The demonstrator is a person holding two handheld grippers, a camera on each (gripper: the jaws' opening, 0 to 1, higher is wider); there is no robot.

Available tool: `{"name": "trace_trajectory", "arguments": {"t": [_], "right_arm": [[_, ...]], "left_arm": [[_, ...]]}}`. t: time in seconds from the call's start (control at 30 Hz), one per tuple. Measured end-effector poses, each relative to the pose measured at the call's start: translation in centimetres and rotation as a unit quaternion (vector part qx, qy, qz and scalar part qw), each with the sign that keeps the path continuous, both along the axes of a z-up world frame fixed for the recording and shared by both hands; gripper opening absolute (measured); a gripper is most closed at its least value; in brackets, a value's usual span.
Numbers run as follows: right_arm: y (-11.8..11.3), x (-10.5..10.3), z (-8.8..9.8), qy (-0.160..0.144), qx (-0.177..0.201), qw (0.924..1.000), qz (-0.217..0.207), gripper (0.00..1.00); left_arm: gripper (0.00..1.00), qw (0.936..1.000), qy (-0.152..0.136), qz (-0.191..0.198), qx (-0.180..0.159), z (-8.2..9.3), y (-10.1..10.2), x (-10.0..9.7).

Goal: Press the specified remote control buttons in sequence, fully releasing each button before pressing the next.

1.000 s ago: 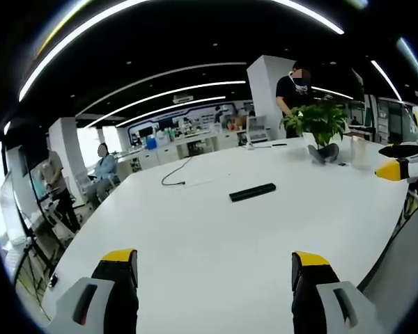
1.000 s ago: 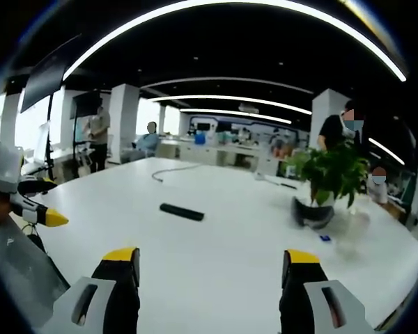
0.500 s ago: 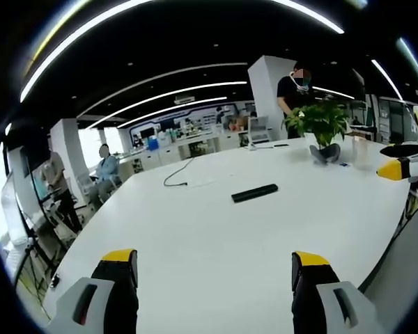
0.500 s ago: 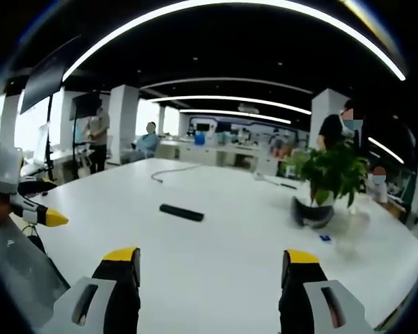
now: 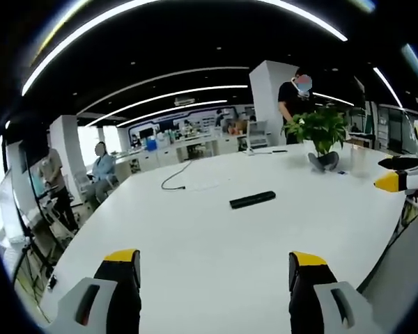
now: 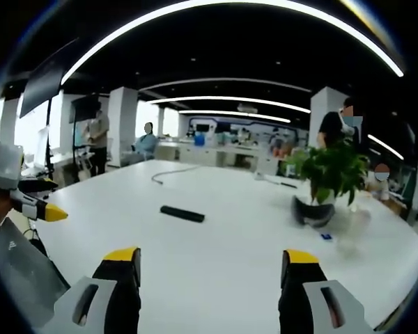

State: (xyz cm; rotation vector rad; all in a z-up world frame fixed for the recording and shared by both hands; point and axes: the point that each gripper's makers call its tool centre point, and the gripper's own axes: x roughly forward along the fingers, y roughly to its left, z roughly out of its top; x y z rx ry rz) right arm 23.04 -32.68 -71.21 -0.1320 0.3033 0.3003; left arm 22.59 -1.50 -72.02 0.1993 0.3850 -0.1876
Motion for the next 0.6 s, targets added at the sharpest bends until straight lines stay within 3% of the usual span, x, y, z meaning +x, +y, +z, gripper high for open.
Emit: {"name": "trace_trajectory", "arguments": {"t": [0.07, 0.2, 0.47, 0.6], "right_arm": [[0.0, 0.0, 0.0, 0.001, 0.003, 1.0, 0.0, 0.78], [-0.1, 0.0, 0.1, 0.001, 0.007, 1.0, -0.002, 0.78], [0.1, -0.1, -0.2, 0.008, 0.004, 0.9999, 0.004, 0.77], [0.3, -0.1, -0.4, 0.013, 0.0, 0.9999, 0.006, 0.77]], "left_arm": [[0.84, 0.9992, -0.014, -0.023, 0.031, 1.5, -0.2, 0.8], [0.83, 0.9968, -0.024, -0.051, 0.058, 3.0, -0.7, 2.0], [0.82, 0.9909, 0.005, -0.117, 0.067, 3.5, -2.3, 5.1], [0.8, 0.9837, 0.014, -0.158, 0.085, 4.2, -3.6, 7.4]]}}
